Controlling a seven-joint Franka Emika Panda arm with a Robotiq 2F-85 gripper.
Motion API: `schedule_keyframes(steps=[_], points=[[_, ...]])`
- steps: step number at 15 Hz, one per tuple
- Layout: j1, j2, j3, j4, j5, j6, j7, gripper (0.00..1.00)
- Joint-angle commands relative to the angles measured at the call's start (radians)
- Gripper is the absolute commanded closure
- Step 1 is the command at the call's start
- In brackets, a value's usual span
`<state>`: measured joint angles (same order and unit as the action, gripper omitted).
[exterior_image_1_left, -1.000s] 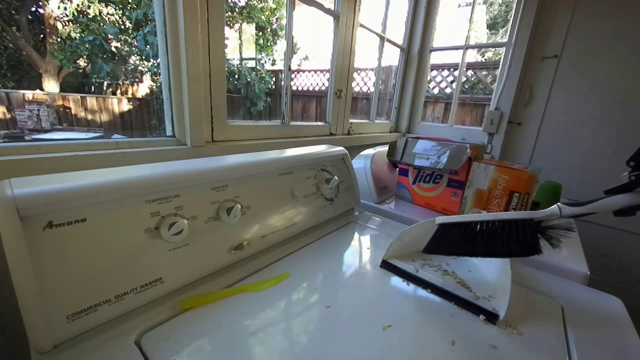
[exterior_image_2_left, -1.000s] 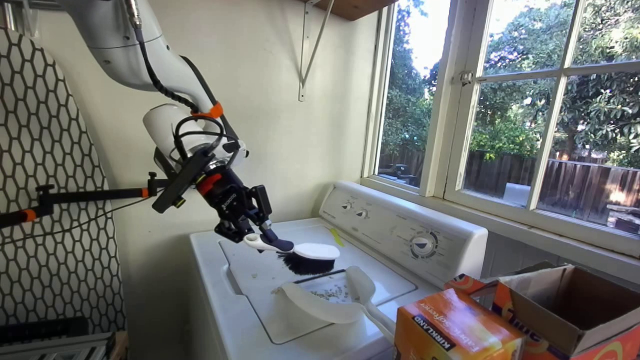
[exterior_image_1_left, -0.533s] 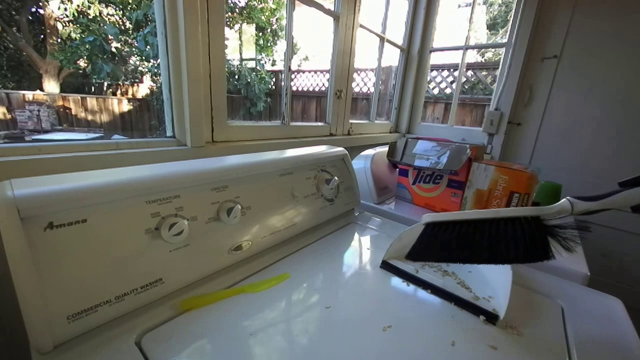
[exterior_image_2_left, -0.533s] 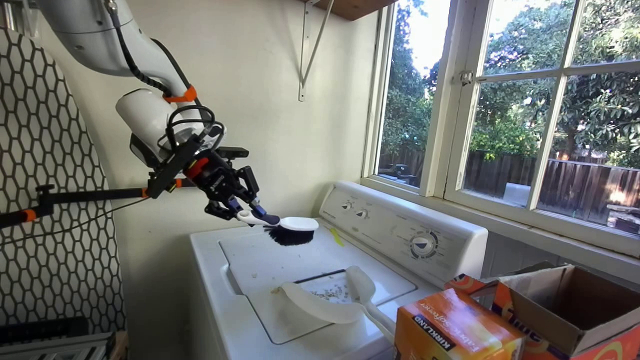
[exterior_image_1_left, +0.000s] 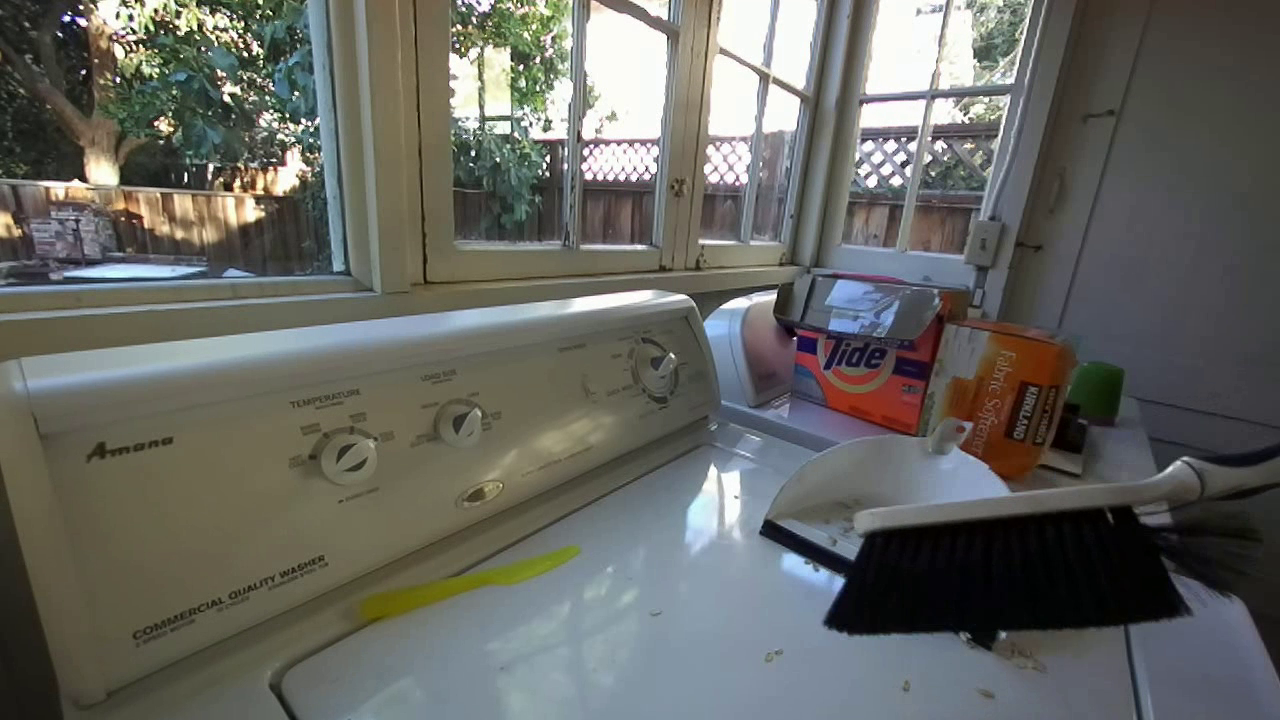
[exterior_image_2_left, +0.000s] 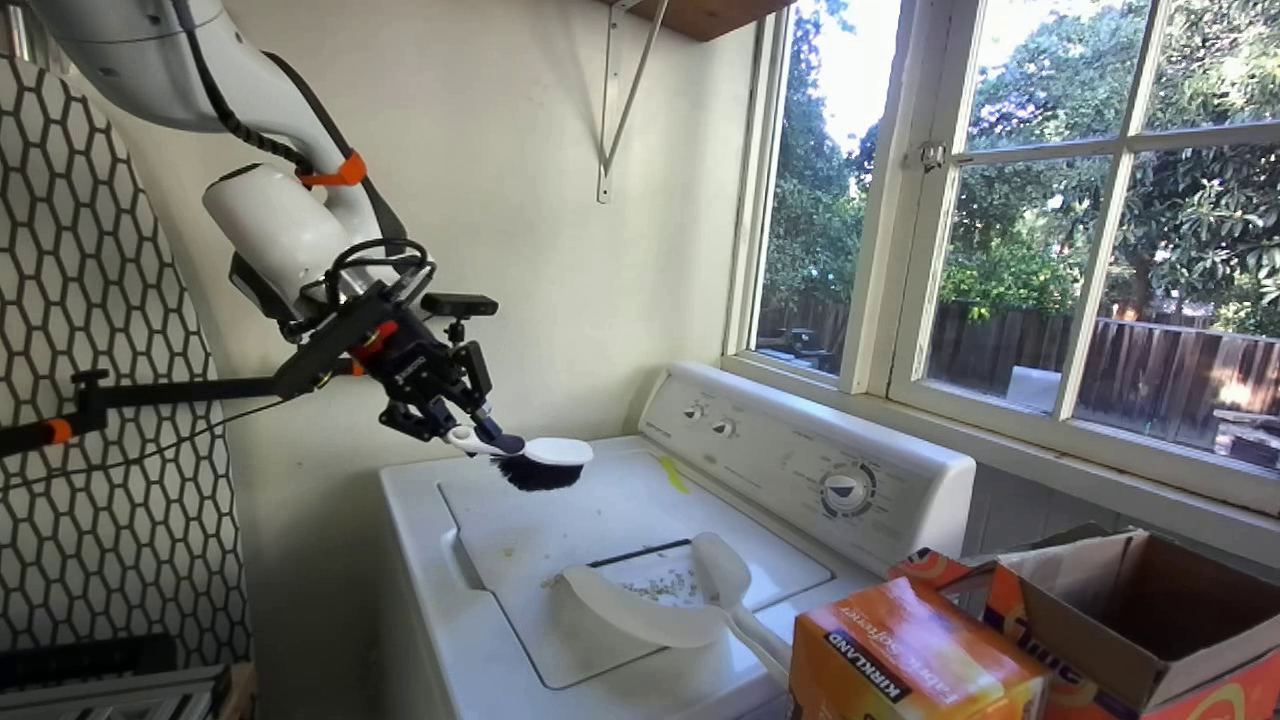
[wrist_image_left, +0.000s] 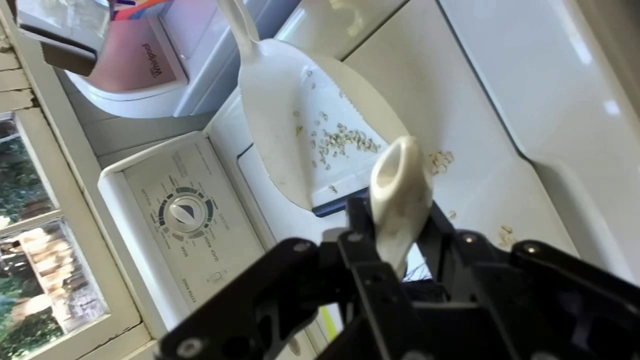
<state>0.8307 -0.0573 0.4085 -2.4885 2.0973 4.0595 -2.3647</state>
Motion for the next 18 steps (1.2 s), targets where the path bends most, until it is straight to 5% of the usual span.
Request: schedule_keyframes(steps=[1,18], points=[[-0.017,-0.064,0.011,-0.026,0.100,-0.067,-0.104,0.93],[-0.003,-0.161,-0.019,-0.042,0.262,-0.080,-0.392,0.93]])
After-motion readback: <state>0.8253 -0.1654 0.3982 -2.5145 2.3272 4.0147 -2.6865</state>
